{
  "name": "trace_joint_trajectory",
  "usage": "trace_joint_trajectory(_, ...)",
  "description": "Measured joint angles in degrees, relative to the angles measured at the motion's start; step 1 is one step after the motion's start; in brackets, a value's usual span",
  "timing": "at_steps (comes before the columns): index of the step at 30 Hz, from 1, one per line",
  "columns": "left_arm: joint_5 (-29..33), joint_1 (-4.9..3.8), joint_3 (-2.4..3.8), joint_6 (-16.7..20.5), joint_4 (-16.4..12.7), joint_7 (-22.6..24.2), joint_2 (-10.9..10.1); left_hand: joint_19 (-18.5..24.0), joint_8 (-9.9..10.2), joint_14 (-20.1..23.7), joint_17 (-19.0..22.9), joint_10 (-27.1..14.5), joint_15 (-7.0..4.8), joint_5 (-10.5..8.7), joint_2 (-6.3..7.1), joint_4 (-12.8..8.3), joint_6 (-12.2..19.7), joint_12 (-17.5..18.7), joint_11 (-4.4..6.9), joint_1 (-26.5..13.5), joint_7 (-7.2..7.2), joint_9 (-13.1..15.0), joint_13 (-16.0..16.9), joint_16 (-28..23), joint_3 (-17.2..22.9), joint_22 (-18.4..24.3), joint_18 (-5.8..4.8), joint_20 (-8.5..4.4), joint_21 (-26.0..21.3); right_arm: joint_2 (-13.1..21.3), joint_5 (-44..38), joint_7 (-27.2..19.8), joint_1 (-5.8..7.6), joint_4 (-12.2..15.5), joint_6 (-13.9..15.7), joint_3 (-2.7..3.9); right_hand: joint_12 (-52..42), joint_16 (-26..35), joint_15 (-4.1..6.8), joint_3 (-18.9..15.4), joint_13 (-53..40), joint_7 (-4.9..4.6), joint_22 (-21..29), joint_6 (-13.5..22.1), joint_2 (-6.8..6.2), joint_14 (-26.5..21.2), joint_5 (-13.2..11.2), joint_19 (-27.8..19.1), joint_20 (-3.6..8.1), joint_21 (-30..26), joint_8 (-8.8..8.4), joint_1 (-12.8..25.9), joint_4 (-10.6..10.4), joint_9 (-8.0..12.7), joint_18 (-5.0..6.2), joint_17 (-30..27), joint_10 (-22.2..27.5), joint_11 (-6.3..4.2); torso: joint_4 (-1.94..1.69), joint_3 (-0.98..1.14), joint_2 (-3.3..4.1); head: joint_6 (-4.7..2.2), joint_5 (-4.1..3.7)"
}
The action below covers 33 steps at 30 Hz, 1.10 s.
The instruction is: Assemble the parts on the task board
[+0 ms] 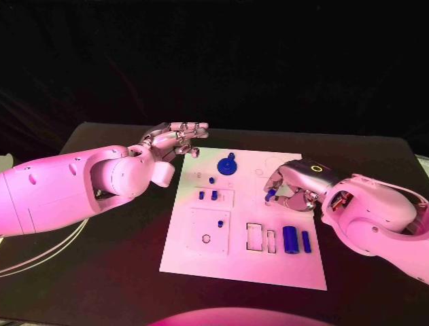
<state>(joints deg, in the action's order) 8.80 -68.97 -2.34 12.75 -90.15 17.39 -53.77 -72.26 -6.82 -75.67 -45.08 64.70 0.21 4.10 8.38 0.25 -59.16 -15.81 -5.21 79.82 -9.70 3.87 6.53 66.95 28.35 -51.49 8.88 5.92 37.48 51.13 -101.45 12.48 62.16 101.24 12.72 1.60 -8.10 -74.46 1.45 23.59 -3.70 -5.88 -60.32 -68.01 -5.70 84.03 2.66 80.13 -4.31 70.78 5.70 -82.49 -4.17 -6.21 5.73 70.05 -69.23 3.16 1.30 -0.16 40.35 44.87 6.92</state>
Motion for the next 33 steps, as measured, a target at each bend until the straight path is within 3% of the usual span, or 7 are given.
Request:
trace_joint_trajectory(6,-0.01,0.0,0.0,0.0,0.01,-0.01,0.0,0.0,0.0,0.0,0.0,0.0,0.0,0.0,0.0,0.0,0.0,0.0,0.0,0.0,0.0,0.0,0.0,0.0,0.0,0.0,0.01,0.0,0.0,1.63,1.97,-0.02,1.61,3.32,0.88,0.37,0.3,-0.24,0.0,0.07,-0.02,-0.01,-0.08,0.01,0.0,0.0,0.0,0.0,0.0,0.0,-0.1,-0.01,0.07,-0.25,0.0,0.01,-0.13,-0.1,0.02,-0.02,-0.01,-0.13,0.07)
trace_joint_trajectory(12,-0.01,0.0,0.0,-0.02,0.03,-0.01,0.1,0.0,0.0,0.0,0.0,0.0,0.0,0.0,0.0,0.0,0.0,0.0,0.0,0.0,0.0,0.0,-0.01,0.0,0.0,0.0,0.0,0.0,0.0,-0.08,3.53,-0.19,1.79,5.57,1.46,0.38,0.41,-0.23,-0.01,0.22,-0.02,-0.02,-0.08,0.03,-0.01,0.0,-0.02,0.0,0.0,0.0,-0.23,-0.01,0.23,-0.25,0.0,0.0,-0.21,-0.18,0.05,0.0,0.01,-0.23,0.25)
trace_joint_trajectory(18,-0.01,0.01,0.0,-0.05,0.1,-0.01,0.37,0.0,0.0,0.0,-0.01,0.0,0.0,0.0,0.0,0.0,0.0,0.0,0.0,0.0,0.0,0.0,-0.01,0.0,0.0,0.0,0.0,0.0,0.0,-4.84,3.81,-0.88,0.36,6.9,1.82,0.3,0.65,-0.23,-0.01,0.38,-0.01,-0.04,-0.08,0.06,-0.01,0.0,-0.04,0.0,0.0,0.0,-0.33,-0.02,0.39,-0.24,0.0,0.0,-0.21,-0.18,-0.02,0.04,0.05,-0.14,0.6)
trace_joint_trajectory(22,-0.02,0.01,0.0,-0.09,0.14,-0.01,0.56,0.0,0.0,0.0,-0.01,0.0,0.0,0.0,0.0,0.0,0.0,0.0,0.0,0.0,0.0,0.0,-0.01,0.0,0.0,0.0,0.0,0.0,0.0,-8.14,3.52,-1.57,-0.72,6.67,1.92,-0.13,0.72,-0.23,-0.01,0.38,0.0,-0.05,-0.07,0.1,-0.01,0.0,-0.04,0.0,0.0,0.0,-0.48,-0.02,0.39,-0.21,0.0,0.0,-0.21,-0.18,-0.06,0.03,0.09,-0.06,0.87)
trace_joint_trajectory(28,-0.02,0.01,0.0,-0.15,0.13,-0.01,0.66,0.0,0.0,0.0,-0.01,0.0,0.0,0.0,0.0,0.0,0.0,0.0,0.0,0.0,0.0,0.0,-0.01,0.0,0.0,0.0,0.01,0.0,0.0,-11.47,2.93,-2.67,-2.46,4.32,1.74,-0.94,0.86,-0.23,-0.01,0.53,0.09,-0.05,-0.03,0.22,0.13,0.0,-0.16,0.0,0.0,0.0,-0.59,-0.17,0.56,-0.19,0.0,-0.01,-0.21,-0.18,-0.04,-0.02,0.15,0.19,1.32)
trace_joint_trajectory(33,-0.03,0.01,0.0,-0.17,0.08,-0.01,0.69,0.0,0.0,0.0,-0.01,0.0,0.0,0.0,0.0,0.0,0.0,0.0,0.0,0.0,0.0,0.0,-0.02,0.0,0.0,-0.01,0.0,0.0,0.0,-13.02,2.72,-3.22,-3.77,2.44,1.21,-1.25,1.15,-0.23,-0.01,0.51,0.07,-0.21,0.03,0.11,0.13,0.0,-0.16,-0.01,0.0,0.0,-0.59,-0.17,0.57,-0.17,0.0,-0.01,-0.21,-0.18,0.01,-0.01,0.18,0.45,1.69)
